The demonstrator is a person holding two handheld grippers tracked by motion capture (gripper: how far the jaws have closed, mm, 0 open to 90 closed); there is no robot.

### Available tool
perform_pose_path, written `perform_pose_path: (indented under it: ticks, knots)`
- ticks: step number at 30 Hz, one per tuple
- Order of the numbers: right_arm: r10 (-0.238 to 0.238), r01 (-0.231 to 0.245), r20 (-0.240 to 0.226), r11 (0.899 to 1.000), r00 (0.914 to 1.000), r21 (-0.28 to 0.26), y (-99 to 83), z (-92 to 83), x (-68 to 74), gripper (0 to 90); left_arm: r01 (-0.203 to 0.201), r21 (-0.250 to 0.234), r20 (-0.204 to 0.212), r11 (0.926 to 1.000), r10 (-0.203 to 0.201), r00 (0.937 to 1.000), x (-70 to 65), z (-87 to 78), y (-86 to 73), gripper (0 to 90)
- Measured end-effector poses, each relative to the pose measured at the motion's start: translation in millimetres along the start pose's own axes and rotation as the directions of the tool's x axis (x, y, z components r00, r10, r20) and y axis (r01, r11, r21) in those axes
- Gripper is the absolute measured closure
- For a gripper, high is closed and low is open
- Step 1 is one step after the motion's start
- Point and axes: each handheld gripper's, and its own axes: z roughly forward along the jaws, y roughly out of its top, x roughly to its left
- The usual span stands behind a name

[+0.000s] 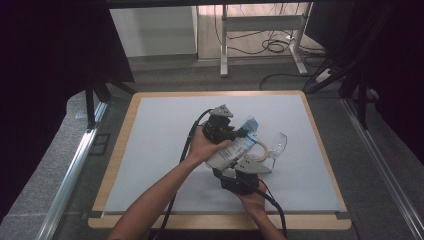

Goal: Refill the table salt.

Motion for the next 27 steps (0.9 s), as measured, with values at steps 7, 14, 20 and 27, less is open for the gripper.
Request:
perform_pose_path:
  ticks: [7,14,20,27]
  knots:
    - [-0.002,0.002,0.0,1.0,1.0,-0.001,-0.3,-0.2,-0.8,46.7,0.001,0.003,0.0,1.0,-0.001,1.0,0.1,0.5,0.2,89.5]
    - [-0.001,0.001,0.018,1.0,0.9998,-0.005,0.5,2.4,1.6,46.8,0.008,0.007,-0.003,0.9999,-0.008,1.0,0.6,0.8,1.3,89.5]
    - [-0.008,0.009,0.042,1.0,0.9991,-0.015,2.8,4.9,5.2,46.9,0.001,0.021,-0.013,0.9998,0.0,0.9999,-0.9,-0.1,4.4,89.4]
    - [-0.009,0.011,0.063,1.0,0.998,-0.029,5.2,7.1,8.0,46.9,-0.008,0.038,-0.022,0.9992,0.008,0.9997,-1.8,0.0,8.5,89.4]
